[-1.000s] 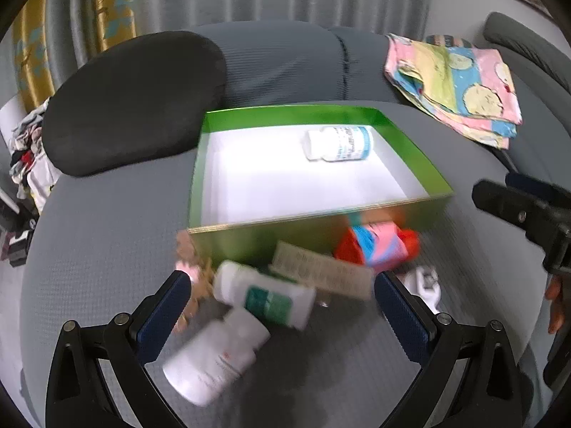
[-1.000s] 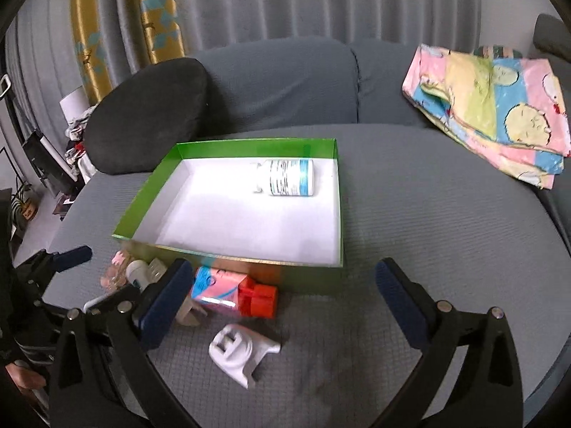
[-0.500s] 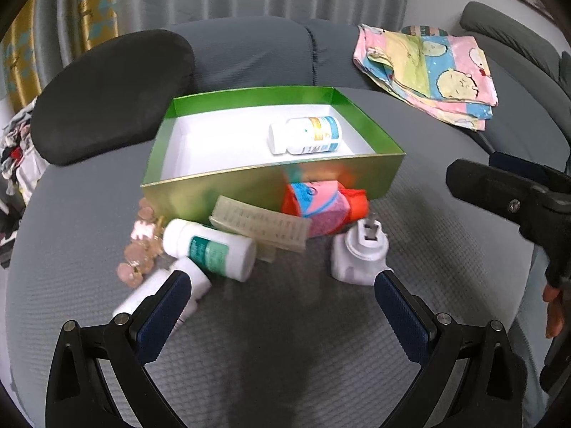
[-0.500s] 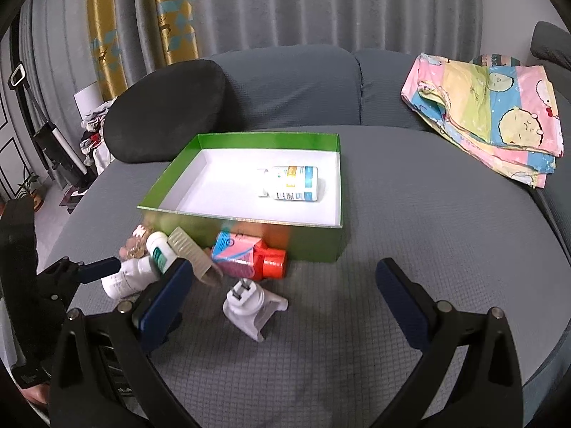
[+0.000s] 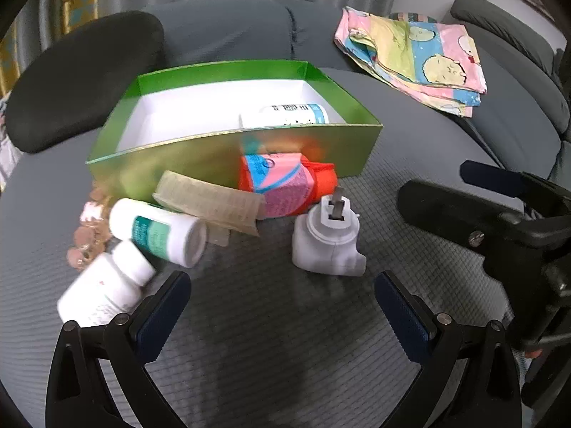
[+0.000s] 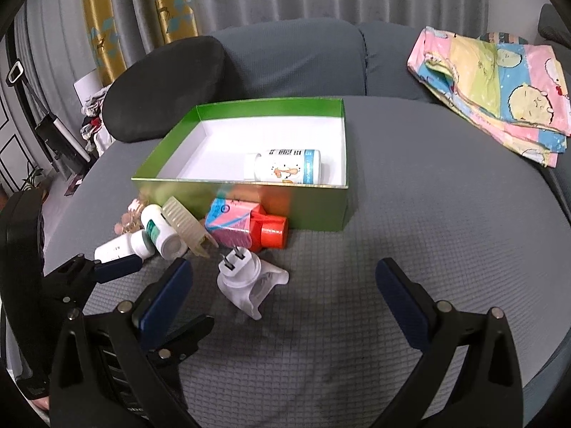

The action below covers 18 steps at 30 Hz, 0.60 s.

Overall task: Organize rigid objects
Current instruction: 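Grasp the white plug adapter with the right gripper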

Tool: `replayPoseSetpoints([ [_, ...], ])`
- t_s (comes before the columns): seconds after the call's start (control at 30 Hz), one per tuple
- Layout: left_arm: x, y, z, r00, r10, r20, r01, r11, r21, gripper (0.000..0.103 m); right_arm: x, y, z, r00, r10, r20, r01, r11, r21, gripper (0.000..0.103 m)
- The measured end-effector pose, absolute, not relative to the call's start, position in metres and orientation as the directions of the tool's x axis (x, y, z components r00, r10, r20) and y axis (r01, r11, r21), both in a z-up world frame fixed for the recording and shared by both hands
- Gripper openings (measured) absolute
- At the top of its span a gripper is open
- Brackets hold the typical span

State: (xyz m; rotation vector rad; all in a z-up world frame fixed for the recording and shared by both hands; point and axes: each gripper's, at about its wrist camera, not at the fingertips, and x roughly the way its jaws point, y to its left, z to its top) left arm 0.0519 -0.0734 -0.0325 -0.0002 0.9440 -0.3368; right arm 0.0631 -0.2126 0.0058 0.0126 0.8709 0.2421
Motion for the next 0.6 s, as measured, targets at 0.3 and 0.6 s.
replayPoseSetpoints([
  [0.3,0.061,-0.076,-0.041,0.521,-0.314,-0.794,0.298,0.938,-0.176,0.102,0.075,-0.213,-0.013,0.574,0.239,-0.783,-0.218,0.967,0.135,0.102],
  [0.6,0.068,-0.08,-0.048,0.492,-0.396,-0.776,0.349,0.906,-0.242,0.102,0.09,-0.218,-0.045,0.414,0.389,-0.823,-0.252,0.918,0.307,0.101],
])
